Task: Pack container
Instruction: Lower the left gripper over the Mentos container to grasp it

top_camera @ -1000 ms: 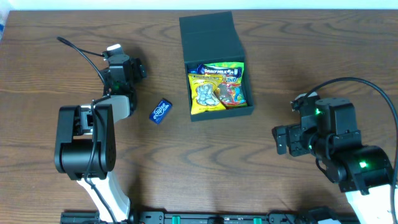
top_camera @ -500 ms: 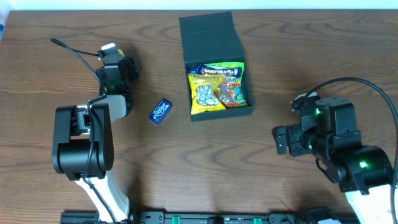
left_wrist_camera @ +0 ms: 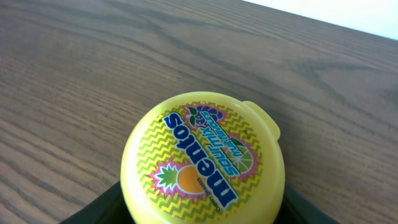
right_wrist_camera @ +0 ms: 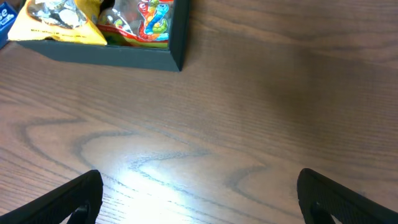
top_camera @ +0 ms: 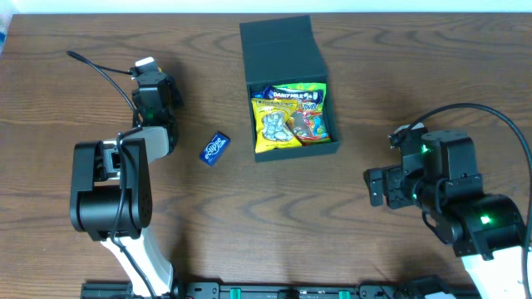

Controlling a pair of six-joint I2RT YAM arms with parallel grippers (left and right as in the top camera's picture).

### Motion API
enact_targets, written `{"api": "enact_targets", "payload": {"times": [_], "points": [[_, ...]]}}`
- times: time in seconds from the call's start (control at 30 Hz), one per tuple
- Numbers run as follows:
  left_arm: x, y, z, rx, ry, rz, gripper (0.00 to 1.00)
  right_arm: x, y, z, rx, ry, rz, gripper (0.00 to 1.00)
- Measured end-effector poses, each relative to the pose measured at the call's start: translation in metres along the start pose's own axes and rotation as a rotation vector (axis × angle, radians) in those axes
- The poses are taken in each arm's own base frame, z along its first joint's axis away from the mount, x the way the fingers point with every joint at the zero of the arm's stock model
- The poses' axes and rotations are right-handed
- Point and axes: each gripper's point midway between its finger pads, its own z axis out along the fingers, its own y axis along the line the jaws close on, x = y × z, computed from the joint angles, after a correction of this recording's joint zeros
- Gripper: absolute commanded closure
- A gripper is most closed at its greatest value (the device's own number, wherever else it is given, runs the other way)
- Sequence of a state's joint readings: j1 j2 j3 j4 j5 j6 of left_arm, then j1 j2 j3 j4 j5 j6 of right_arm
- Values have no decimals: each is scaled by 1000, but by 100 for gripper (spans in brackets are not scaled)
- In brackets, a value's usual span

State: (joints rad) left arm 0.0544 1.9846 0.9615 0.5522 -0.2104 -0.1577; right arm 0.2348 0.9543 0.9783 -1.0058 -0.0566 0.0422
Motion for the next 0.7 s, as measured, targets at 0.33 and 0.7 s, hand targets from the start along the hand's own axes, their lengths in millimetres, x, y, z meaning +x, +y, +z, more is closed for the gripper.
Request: {"api": "enact_targets", "payload": {"times": [0.33,0.7], "points": [[0,0,0,0,1,2,77,0,0,0,0,0,0,1],[1,0,-5,-7,33,-22,95,0,0,0,0,0,0,1]]}}
